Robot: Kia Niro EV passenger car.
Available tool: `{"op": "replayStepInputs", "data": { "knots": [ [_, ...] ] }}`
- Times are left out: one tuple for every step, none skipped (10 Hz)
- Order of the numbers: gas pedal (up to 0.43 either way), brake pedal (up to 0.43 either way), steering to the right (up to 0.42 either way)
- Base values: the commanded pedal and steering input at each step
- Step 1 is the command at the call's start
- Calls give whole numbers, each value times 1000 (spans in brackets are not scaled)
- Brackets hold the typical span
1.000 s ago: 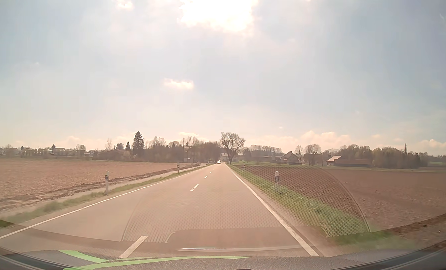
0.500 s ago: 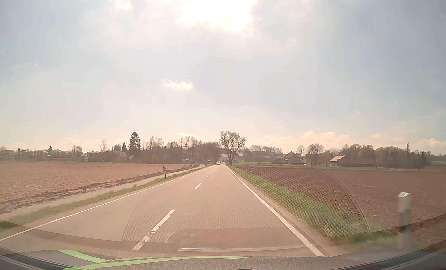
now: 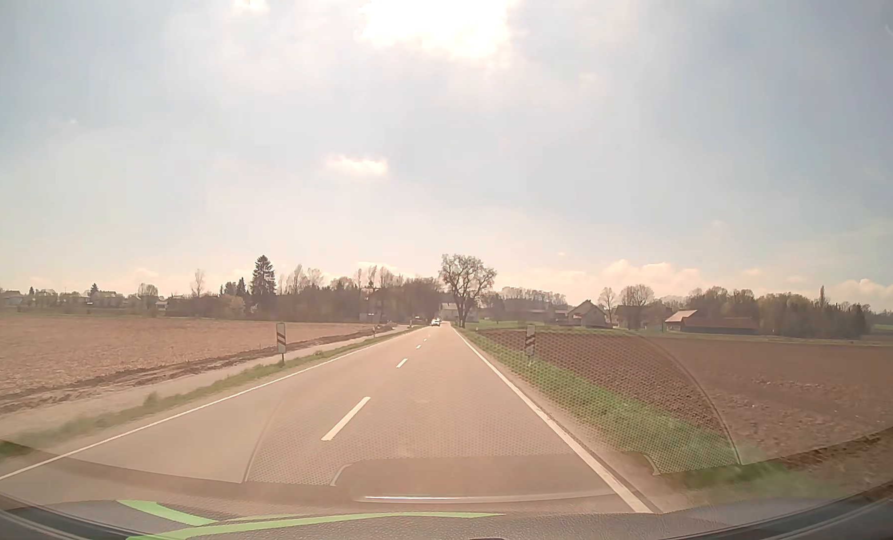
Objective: Follow the waypoints while adhering to traffic rules and regulations
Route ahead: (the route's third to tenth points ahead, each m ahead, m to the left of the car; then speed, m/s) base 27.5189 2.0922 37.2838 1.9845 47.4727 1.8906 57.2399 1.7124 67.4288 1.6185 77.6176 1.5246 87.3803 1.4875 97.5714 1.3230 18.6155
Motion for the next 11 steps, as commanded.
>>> {"op": "replayStepInputs", "data": {
  "knots": [
    [79,0,0],
    [79,0,0],
    [79,0,1],
    [79,0,1],
    [79,0,3],
    [79,0,4],
    [79,0,4],
    [79,0,3],
    [79,0,3],
    [79,0,3],
    [79,0,3]
  ]
}}
